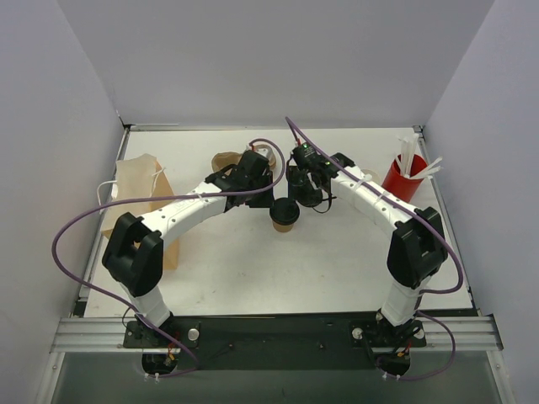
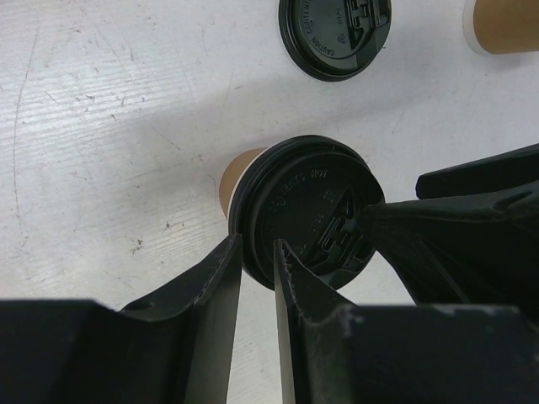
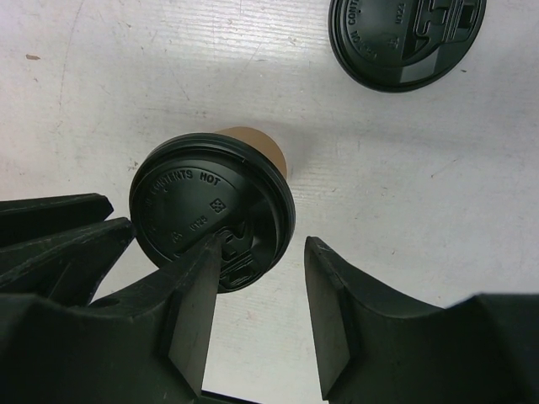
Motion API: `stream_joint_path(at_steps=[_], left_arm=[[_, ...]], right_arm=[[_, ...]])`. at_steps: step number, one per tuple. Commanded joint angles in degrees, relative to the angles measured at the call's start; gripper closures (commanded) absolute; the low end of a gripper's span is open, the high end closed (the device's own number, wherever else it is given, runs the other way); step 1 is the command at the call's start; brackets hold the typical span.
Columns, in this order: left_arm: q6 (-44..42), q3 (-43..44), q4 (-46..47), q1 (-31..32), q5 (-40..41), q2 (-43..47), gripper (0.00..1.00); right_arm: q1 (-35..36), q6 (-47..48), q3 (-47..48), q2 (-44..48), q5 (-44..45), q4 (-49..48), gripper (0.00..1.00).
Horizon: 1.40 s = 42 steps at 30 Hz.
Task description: Pack the takeout coffee
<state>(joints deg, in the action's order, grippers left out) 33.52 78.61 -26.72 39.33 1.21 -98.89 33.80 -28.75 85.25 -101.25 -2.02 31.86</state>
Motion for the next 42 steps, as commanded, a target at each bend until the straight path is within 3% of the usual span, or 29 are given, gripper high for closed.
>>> stream_joint_path(at_steps=[1,42], left_arm=[[0.23,1.99,1.67,0.31,-0.51,-0.86,0.68],[0.41,1.02,1.85,0.66,0.63,-2.97,0.78]], right_arm=[[0.04,-0.69,-0.35,-1.14,-0.17,0.22,0.6],[0.3,-1.3,-1.75,-3.16,-1.41,-1.18,0.65]])
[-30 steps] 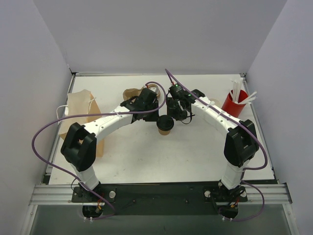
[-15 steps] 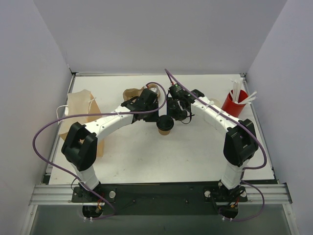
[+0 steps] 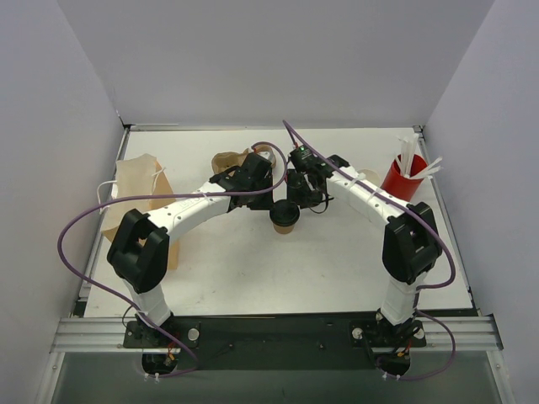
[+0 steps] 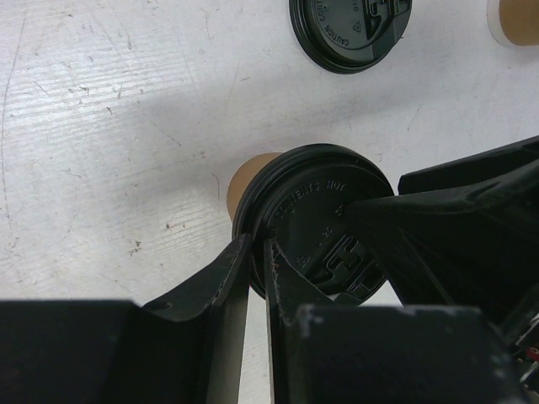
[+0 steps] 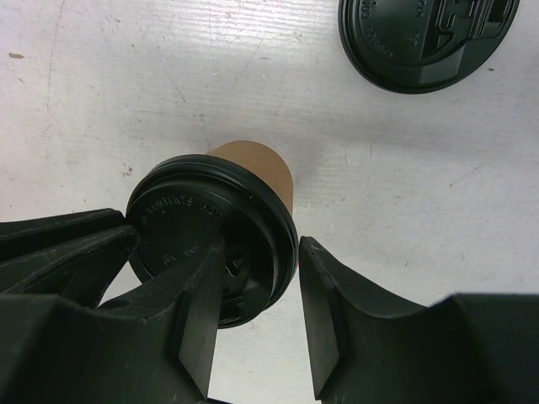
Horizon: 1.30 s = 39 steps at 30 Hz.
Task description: Pack the takeout coffee
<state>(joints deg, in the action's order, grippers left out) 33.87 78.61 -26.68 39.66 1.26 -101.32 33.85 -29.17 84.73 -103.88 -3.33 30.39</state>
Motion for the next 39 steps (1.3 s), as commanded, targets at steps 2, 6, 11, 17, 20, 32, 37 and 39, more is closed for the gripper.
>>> stream_joint_path(at_steps=[2,6,11,17,20,32,37,39], left_arm=[[0.06,1.02,1.8,0.24,0.68,-0.55,0.78],[0.06,1.2,1.72,0.33,0.59,-0.55,0.78],[0.15,1.55,1.54,0.42,0.68,-0.46,0.78],[-0.12,2.25,1.1,0.68,0.85,-0.55,0.78],[-0.12,2.34,1.19,0.77,0.94,-0.64,0.78],[0.06,2.43,1.1,0.95,1.29,-0.72,0.78],[0.06,2.34,1.1,1.03,1.38,-0.81,0.78],[0.06,2.34,1.1,0.95,1.38,-0.72,0.79]], right_arm=[[0.26,-1.07,-1.58,-0.28,-0.01,0.19,0.65],[0.26,-1.07,-1.41,0.51,0.34,0.11,0.65],[0.08,-1.24,-0.71,1.92,0.69,0.19,0.64],[0.17,-1.86,-0.97,4.47,0.61,0.19,0.64],[0.43,-2.29,-1.58,5.0,-0.01,0.28,0.64],[0.7,-5.19,-5.97,6.58,-1.85,-1.21,0.65],[0.61,-6.34,-7.29,6.67,-3.26,-2.71,0.68],[0.26,-6.86,-7.65,6.84,-3.43,-3.32,0.7]])
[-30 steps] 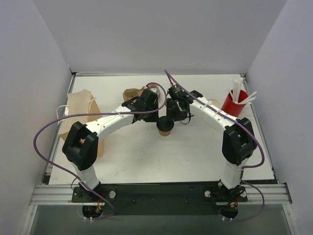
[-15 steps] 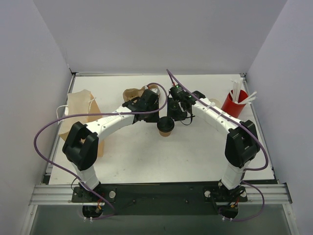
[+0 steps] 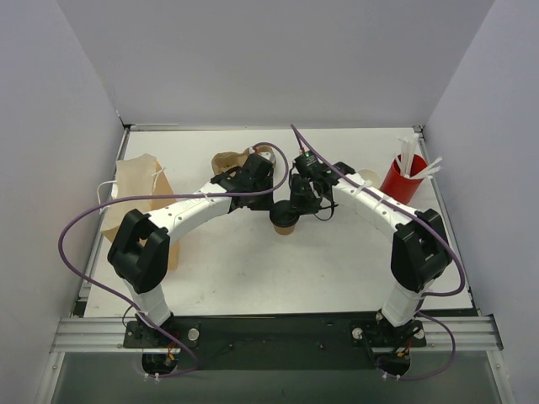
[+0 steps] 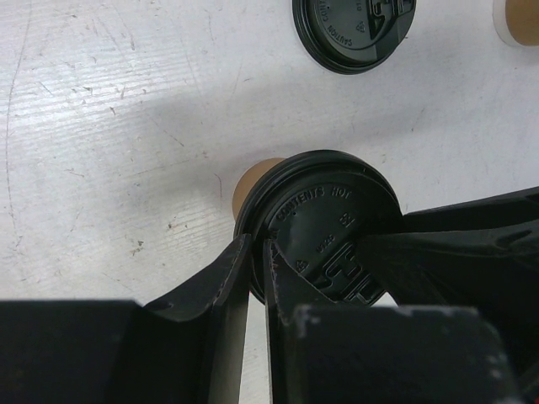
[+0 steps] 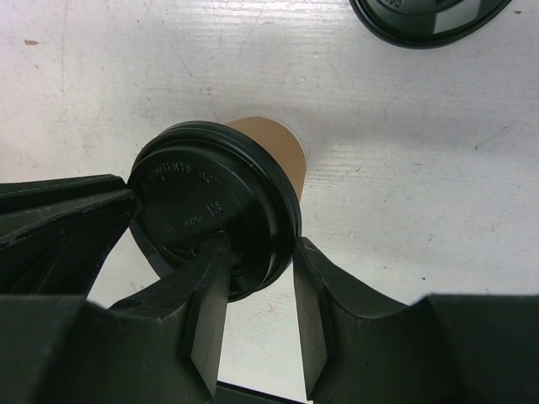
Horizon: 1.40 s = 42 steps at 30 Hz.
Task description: Pack the takeout coffee
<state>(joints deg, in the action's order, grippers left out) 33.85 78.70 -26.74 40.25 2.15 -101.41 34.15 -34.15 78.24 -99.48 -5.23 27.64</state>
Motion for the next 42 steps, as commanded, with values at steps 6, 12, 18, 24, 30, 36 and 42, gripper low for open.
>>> stream_joint_path(at_steps=[6,12,18,24,30,36,42], left_arm=[[-0.18,2.34,0.9,0.36,0.57,-0.64,0.79],[-0.27,2.6,0.81,0.44,0.57,-0.55,0.79],[-0.1,2.6,0.9,0.44,0.57,-0.64,0.79],[-0.18,2.52,0.73,0.36,0.66,-0.55,0.79],[-0.18,2.52,0.73,0.53,0.75,-0.55,0.79],[-0.1,2.6,0.73,0.53,0.75,-0.55,0.79],[-0.1,2.43,0.99,0.53,0.75,-0.64,0.79]], right_arm=[[-0.49,-2.06,-0.98,3.07,-1.71,-0.83,0.71],[-1.02,-1.71,-1.42,3.24,-2.15,-0.57,0.7],[-1.02,-1.45,-0.98,3.86,-3.11,-0.22,0.63],[-1.28,-1.18,-0.98,4.47,-2.77,0.31,0.64],[-1.98,-0.74,-0.72,5.35,-2.32,0.93,0.64],[-2.07,-1.09,-1.07,5.09,-3.29,1.1,0.65],[-1.98,-1.88,-2.21,4.65,-3.64,-0.04,0.7]])
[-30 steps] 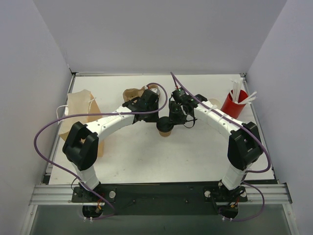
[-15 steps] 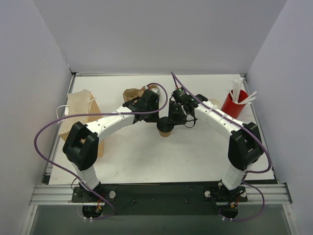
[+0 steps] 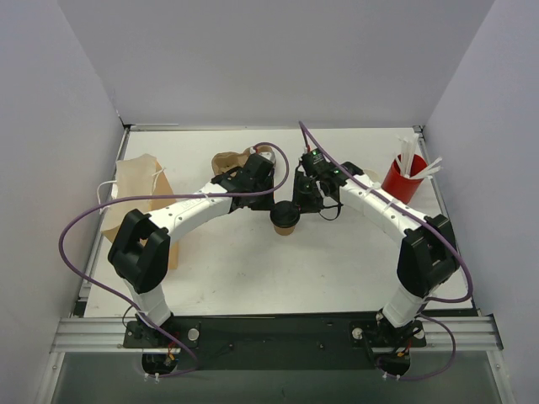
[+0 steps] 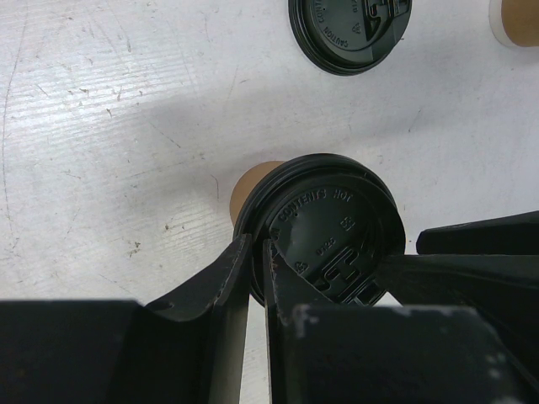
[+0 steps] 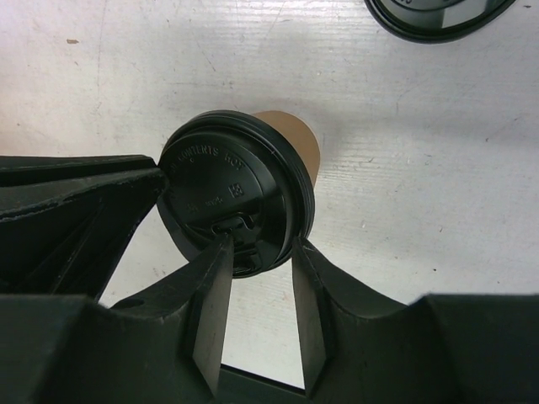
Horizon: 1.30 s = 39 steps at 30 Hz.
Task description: Pack the takeout coffee
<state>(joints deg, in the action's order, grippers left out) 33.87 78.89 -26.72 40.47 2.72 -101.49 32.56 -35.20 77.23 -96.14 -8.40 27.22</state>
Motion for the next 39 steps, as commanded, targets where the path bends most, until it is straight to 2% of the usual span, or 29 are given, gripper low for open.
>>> stream_joint_path(at_steps=[1,17,39], left_arm=[[-0.12,2.14,0.97,0.4,0.27,-0.64,0.79],[-0.12,2.14,0.88,0.49,0.35,-0.64,0.79],[-0.47,1.97,0.53,0.49,0.71,-1.08,0.79]], right_arm=[[-0.39,-0.92,-1.29,1.22,-0.47,0.2,0.71],[-0.48,-2.06,-4.1,-0.28,0.23,-2.61,0.78],[-0.74,-2.59,-8.5,-1.51,0.41,-4.99,0.8]])
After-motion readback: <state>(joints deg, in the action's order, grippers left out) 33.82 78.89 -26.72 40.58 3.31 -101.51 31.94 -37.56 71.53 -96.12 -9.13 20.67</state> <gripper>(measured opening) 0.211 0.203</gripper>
